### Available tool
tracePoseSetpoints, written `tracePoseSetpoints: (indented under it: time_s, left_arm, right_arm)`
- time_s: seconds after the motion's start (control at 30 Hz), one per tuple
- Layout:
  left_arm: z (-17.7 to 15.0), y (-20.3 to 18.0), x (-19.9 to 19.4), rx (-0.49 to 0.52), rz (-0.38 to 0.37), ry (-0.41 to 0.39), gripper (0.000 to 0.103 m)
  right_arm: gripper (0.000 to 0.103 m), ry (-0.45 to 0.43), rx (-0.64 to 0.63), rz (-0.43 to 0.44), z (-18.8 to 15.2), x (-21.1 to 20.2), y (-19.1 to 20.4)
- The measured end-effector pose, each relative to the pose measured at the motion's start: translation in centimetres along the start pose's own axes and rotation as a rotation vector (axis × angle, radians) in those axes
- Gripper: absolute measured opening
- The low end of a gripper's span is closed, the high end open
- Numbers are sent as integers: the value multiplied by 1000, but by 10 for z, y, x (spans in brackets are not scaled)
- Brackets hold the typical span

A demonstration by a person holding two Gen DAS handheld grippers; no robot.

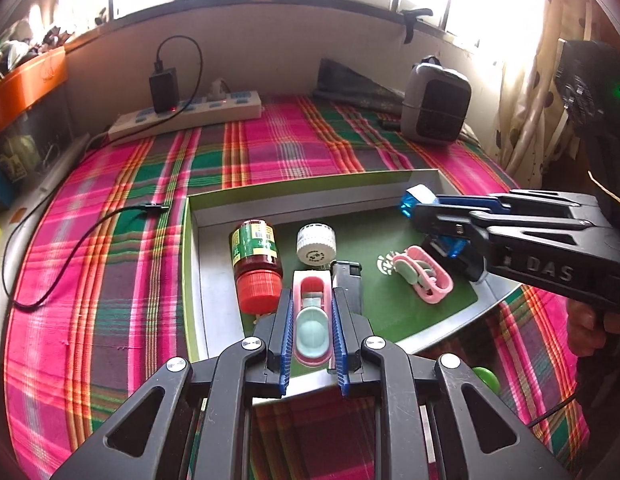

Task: Organize rigid objects
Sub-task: 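Carry the pink case with left tool while right tool carries the blue box into the tray, then open left tool on the pink case while right tool releases the blue box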

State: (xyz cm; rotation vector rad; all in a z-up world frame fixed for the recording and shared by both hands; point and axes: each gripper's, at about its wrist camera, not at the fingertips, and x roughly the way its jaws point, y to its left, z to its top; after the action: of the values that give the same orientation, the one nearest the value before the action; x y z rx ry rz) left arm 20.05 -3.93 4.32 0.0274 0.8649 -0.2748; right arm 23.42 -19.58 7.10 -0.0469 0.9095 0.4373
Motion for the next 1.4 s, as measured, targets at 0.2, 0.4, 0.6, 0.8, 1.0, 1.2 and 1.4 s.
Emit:
tracePoseSetpoints:
  time_s: [0.2,0.4,0.6,0.8,1.0,1.2,1.4]
  left_arm:
    - [1,1,11,-2,3,21,17]
    - [-1,3,19,-8,1,41,17]
    - [-3,3,25,-11,-2,55,17]
    - [-4,3,27,-11,-8,60,17]
    - [-4,5,28,-14,-14,61,17]
    - [-4,3,28,-14,-13,62,17]
    - [-4,2,26,-15,-14,61,20]
  right_arm:
    - [23,41,15,8,8,24,-3]
    - [23,77,10,1,12,42,-4]
    - [23,85,-1,-8,14,51,-2]
    - [23,93,-21,-25,13,60,1]
    - [23,92,-30,-33,12,61,2]
    - [23,89,-19,-26,12,61,1]
    - [23,85,-2,-21,11,61,-1]
